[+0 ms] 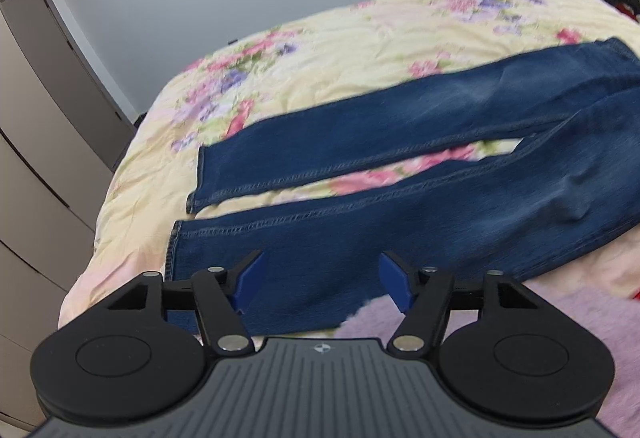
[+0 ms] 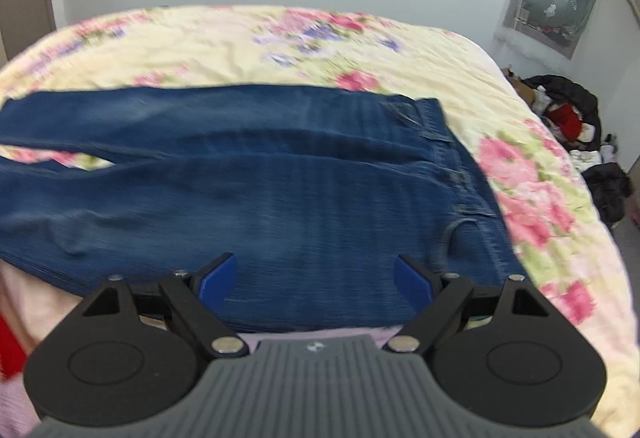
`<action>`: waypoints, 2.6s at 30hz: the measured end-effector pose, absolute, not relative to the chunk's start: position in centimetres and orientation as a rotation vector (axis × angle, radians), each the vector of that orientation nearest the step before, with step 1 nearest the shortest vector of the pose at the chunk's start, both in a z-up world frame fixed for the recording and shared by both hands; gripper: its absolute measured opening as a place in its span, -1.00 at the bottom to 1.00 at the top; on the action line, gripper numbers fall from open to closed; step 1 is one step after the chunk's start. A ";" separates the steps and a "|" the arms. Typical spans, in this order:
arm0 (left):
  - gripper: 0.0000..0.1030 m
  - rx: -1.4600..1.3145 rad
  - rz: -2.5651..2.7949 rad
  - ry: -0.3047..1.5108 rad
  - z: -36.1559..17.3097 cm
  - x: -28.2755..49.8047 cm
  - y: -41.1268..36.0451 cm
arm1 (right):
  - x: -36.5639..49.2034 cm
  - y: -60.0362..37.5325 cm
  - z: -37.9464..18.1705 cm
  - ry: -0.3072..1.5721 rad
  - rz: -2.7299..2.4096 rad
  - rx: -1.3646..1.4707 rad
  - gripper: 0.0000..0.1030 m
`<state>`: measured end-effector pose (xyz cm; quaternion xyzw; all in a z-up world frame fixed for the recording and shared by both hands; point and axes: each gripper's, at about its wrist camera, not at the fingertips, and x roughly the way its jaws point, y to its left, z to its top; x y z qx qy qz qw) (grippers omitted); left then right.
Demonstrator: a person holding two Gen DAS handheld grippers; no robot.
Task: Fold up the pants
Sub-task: 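Close the left tool on the jeans leg hems while the right tool moves to the waistband, then close the right tool on the waistband while the left tool holds the hems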
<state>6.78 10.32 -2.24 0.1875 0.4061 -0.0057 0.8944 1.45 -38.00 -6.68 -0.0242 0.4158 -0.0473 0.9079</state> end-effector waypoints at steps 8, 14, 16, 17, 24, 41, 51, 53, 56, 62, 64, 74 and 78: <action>0.35 0.579 -0.128 0.922 -6.8 9.8 14.1 | 4.4 -47.0 -8.1 1.047 -0.108 -0.117 0.30; 0.35 0.759 -0.197 1.004 -10.1 11.1 15.2 | 6.4 -48.8 -11.8 1.068 -0.064 -0.197 -0.19; 0.35 0.816 -0.232 1.037 -11.0 11.2 15.4 | 6.7 -49.3 -12.7 1.080 -0.057 -0.178 -0.31; 0.35 0.853 -0.247 1.058 -11.5 11.1 15.5 | 6.9 -49.4 -13.2 1.090 -0.057 -0.172 -0.33; 0.42 1.047 -0.314 1.132 -14.5 10.3 16.4 | 7.1 -49.6 -14.0 1.112 -0.037 -0.179 -0.33; -0.89 0.813 -0.078 0.938 -8.7 12.6 14.3 | 4.6 -49.7 -11.9 1.098 0.128 -0.310 -0.33; -0.90 0.773 0.012 0.939 -6.3 14.0 13.3 | 3.0 -49.3 -13.3 1.111 0.262 -0.578 -0.32; -0.90 0.768 0.028 0.948 -6.1 14.1 13.2 | 2.9 -49.3 -14.1 1.118 0.281 -0.608 -0.32; -0.90 0.758 0.049 0.954 -5.9 13.9 13.2 | 2.8 -49.2 -15.4 1.112 0.299 -0.661 -0.31; -0.90 0.734 0.077 0.962 -5.7 13.9 12.9 | 2.8 -49.1 -17.7 1.068 0.295 -0.705 -0.22; -0.91 0.713 0.085 0.960 -5.6 13.9 13.0 | 2.6 -49.1 -18.0 1.047 0.282 -0.698 -0.42; -0.93 0.514 0.134 0.920 -4.5 14.1 15.0 | 1.5 -50.3 -11.7 0.804 0.113 -0.540 -0.97; -0.94 0.460 0.170 0.884 -3.2 15.1 15.3 | 3.9 -50.4 -8.5 0.731 0.025 -0.465 -0.97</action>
